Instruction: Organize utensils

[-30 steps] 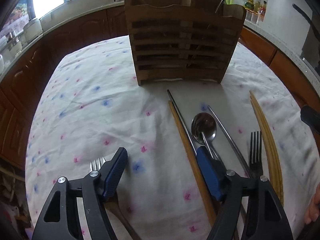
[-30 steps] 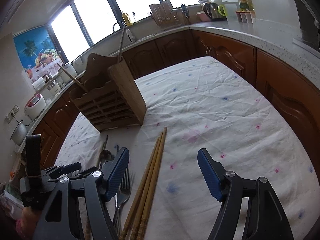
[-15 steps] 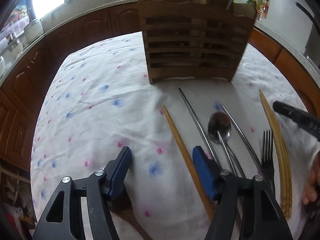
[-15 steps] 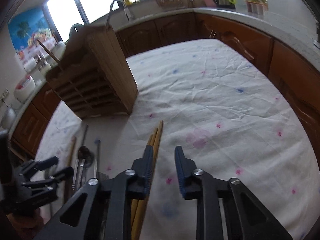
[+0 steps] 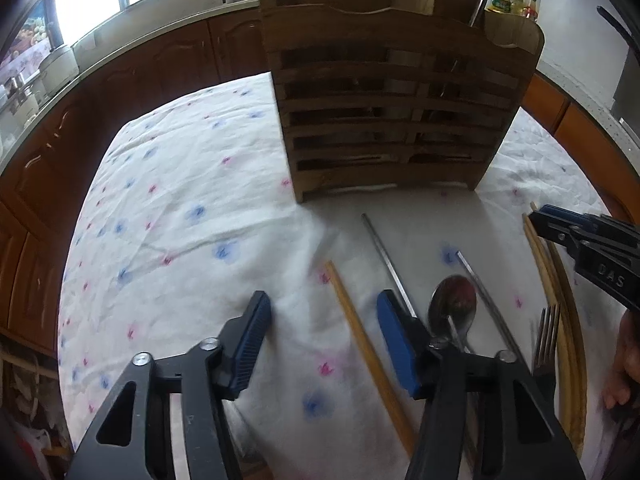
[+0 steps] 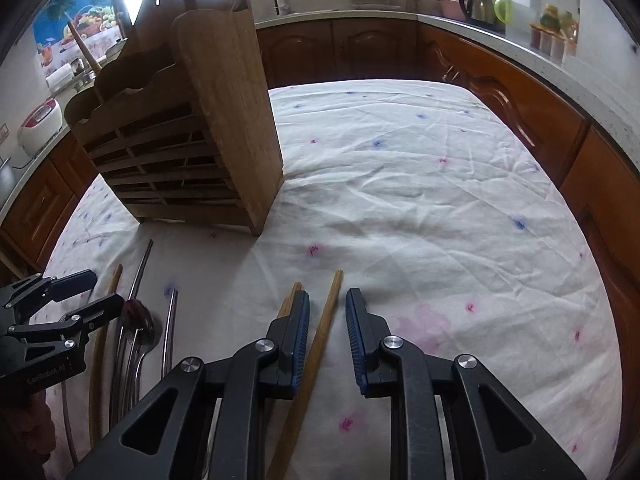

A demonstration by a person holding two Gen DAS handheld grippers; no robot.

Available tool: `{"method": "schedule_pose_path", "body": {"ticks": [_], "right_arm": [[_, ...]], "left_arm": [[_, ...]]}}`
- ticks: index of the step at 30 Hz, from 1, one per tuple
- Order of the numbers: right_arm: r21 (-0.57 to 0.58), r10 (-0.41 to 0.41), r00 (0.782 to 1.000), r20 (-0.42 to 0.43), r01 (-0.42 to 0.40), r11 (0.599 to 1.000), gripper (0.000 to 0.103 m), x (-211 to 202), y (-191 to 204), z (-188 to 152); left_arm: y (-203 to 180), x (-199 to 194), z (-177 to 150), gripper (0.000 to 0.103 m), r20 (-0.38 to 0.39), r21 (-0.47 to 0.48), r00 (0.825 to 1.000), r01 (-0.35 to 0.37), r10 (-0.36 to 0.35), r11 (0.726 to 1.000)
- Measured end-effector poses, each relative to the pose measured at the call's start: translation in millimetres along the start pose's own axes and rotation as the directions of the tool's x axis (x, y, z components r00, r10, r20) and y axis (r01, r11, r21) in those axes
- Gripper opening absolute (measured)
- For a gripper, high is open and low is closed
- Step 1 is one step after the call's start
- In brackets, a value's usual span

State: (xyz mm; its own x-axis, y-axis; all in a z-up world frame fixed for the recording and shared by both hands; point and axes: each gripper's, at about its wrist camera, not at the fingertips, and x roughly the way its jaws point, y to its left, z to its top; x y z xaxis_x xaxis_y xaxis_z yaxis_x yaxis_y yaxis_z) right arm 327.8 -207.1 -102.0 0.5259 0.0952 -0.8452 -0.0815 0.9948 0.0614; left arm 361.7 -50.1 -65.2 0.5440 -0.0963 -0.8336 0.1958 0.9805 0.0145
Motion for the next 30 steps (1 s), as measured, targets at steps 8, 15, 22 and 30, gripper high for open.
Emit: {"method": "schedule_pose_path", "body": {"ticks": [8, 15, 22, 30], "right_arm": [[0.072, 0.08, 0.996, 0.027, -0.082, 0.994, 0.004, -7.2, -5.2, 3.7], [0.092, 0.161, 0.978, 0.136, -0.174, 0.98, 0.004, -59.0, -3.1, 0.1], [0.071, 0.198, 0.956, 0.217, -0.218, 0.973, 0.004, -106.0, 3.3, -1.4], [0.056, 0.202, 0.94, 0.276, -0.226, 0.973, 0.004, -140.1, 5.1, -9.4]], "left_arm": [[-3.1, -3.2, -0.9, 0.007, 0.013, 0.017, 0.999, 0.032, -0.032, 0.999], [23.2, -49.0, -10.7, 0.004, 0.096, -0.083, 0.985, 0.154, -0.145, 0.985], [35.5, -106.0, -23.9, 0.004, 0.193, -0.088, 0.957, 0.235, -0.215, 0.968], [38.9, -156.3, -42.8, 0.004, 0.263, -0.058, 0.936, 0.257, -0.234, 0.965]]}}
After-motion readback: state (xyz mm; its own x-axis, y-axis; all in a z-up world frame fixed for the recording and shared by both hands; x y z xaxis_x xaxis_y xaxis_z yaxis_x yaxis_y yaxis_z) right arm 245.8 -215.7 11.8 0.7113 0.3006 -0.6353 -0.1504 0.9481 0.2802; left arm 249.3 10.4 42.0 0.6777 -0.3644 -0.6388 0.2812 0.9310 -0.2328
